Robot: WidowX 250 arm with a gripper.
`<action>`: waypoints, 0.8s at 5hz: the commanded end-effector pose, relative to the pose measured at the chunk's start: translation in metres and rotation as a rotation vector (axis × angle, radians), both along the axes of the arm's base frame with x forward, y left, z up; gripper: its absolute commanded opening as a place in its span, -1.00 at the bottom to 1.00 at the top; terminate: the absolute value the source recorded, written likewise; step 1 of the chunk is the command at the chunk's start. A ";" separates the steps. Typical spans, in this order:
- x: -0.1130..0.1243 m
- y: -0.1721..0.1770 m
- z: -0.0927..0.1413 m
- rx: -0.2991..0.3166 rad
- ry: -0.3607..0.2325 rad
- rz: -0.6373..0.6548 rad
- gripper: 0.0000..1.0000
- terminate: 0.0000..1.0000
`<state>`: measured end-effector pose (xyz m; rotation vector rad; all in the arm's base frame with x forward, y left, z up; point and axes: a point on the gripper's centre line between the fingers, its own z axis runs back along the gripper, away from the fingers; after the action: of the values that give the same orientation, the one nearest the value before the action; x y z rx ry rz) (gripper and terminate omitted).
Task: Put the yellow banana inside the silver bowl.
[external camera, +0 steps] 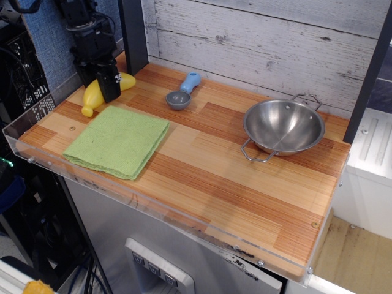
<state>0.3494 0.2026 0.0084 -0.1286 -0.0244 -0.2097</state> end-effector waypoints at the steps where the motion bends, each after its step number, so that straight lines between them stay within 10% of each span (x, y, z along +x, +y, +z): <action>1: -0.004 -0.016 0.052 0.070 -0.093 0.019 -1.00 -1.00; 3: -0.015 -0.088 0.147 0.071 -0.136 0.178 -1.00 -1.00; 4: -0.009 -0.135 0.153 0.033 -0.102 0.076 -1.00 -1.00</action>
<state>0.3408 0.0624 0.1400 -0.1110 -0.0611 -0.1390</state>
